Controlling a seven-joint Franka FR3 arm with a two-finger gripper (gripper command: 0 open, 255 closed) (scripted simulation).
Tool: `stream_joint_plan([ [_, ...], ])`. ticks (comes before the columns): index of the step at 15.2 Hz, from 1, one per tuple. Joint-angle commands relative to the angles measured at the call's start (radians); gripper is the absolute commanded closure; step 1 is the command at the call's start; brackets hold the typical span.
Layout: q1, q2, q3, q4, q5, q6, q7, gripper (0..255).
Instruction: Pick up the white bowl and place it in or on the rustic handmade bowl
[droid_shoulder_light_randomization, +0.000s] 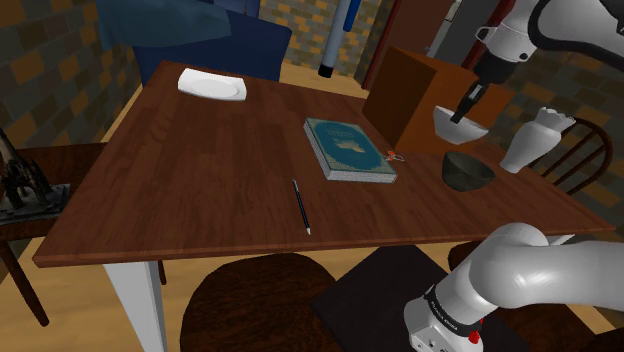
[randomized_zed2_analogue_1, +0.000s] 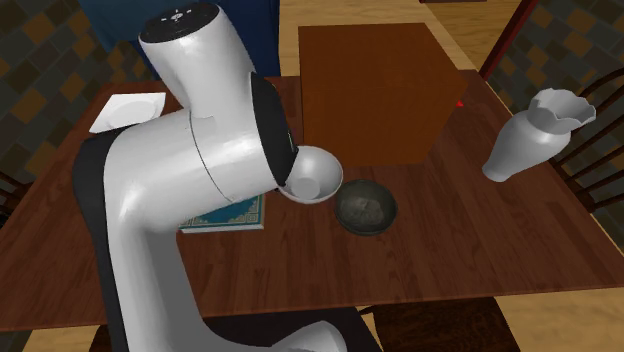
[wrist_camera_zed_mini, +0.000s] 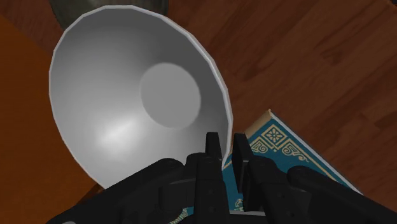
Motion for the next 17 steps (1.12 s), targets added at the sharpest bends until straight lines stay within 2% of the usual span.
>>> stream_joint_plan([
  [1, -0.011, -0.016, -0.035, 0.019, -0.024, -0.023, -0.047, 255],
  [11, -0.049, -0.036, -0.217, 0.148, -0.142, -0.103, -0.28, 255],
  [17, -0.059, -0.081, -0.23, 0.04, -0.158, -0.041, -0.263, 255],
])
